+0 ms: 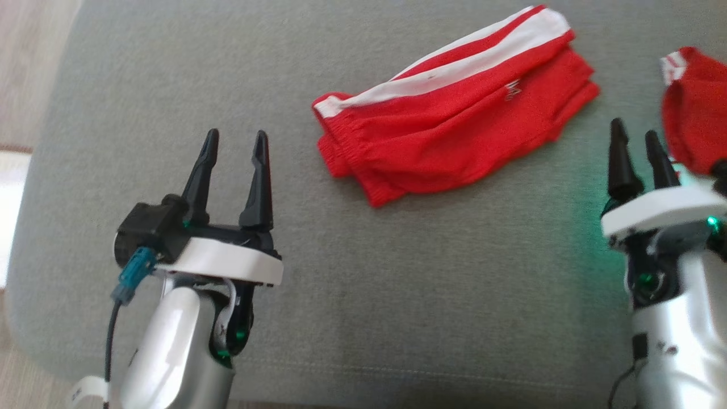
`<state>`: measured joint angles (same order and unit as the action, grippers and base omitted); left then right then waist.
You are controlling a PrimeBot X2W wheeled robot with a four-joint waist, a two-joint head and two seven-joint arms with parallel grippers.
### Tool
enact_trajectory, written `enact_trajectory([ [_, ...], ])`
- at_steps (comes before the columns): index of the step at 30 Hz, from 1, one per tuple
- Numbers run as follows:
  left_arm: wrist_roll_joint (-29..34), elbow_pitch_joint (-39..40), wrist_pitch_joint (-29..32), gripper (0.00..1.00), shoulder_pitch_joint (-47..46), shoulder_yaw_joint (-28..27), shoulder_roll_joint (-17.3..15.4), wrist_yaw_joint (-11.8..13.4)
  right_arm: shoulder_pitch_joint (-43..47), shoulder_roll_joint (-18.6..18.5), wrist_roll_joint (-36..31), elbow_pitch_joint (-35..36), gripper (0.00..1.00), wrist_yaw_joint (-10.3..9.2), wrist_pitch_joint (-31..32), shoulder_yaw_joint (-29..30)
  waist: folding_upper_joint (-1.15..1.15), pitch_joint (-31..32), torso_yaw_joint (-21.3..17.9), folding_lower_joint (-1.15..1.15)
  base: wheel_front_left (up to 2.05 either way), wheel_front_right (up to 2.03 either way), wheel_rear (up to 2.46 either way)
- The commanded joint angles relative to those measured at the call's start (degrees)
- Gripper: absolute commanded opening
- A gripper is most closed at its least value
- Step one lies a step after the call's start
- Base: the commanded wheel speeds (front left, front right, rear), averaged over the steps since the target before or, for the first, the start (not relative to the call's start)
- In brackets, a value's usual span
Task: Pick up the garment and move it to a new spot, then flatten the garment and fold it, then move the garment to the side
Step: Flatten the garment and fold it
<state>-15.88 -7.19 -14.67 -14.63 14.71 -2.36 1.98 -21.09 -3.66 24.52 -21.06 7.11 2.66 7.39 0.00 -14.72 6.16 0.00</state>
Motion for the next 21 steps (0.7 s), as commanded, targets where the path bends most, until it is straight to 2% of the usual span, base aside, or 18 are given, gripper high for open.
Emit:
enact_trajectory([
  [1, -0.3, 1.7, -0.3, 1.0, -2.6, -1.0, -0.5, 0.0, -3.2, 0.7, 2.8, 0.6, 1.0, 0.37, 1.8, 0.1, 0.0, -1.8, 2.0, 0.0, 0.0, 0.0, 0.0],
  [6, -0.7, 1.3, -0.3, 1.0, -3.4, -0.2, -0.5, 0.3, -7.5, 0.8, 12.4, -5.6, 1.0, 0.37, 7.5, 4.0, 0.0, -3.5, 4.6, 0.0, 0.0, 0.0, 0.0],
  [9, -0.9, 1.2, -0.3, 1.0, -3.6, 0.3, -0.5, 0.4, -10.2, 0.8, 15.7, -9.6, 1.0, 0.37, 9.9, 6.0, 0.0, -4.1, 6.0, 0.0, 0.0, 0.0, 0.0],
  [14, -1.2, 1.5, -0.3, 1.0, -3.9, 1.2, -0.5, 0.8, -14.6, 0.8, 17.5, -15.5, 1.0, 0.37, 12.2, 9.1, 0.0, -4.8, 8.0, 0.0, 0.0, 0.0, 0.0],
  [21, -1.9, 2.2, -0.3, 1.0, -4.5, 2.1, -0.5, 1.4, -20.3, 0.8, 14.1, -22.3, 1.0, 0.37, 14.9, 12.4, 0.0, -6.1, 10.1, 0.0, 0.0, 0.0, 0.0],
])
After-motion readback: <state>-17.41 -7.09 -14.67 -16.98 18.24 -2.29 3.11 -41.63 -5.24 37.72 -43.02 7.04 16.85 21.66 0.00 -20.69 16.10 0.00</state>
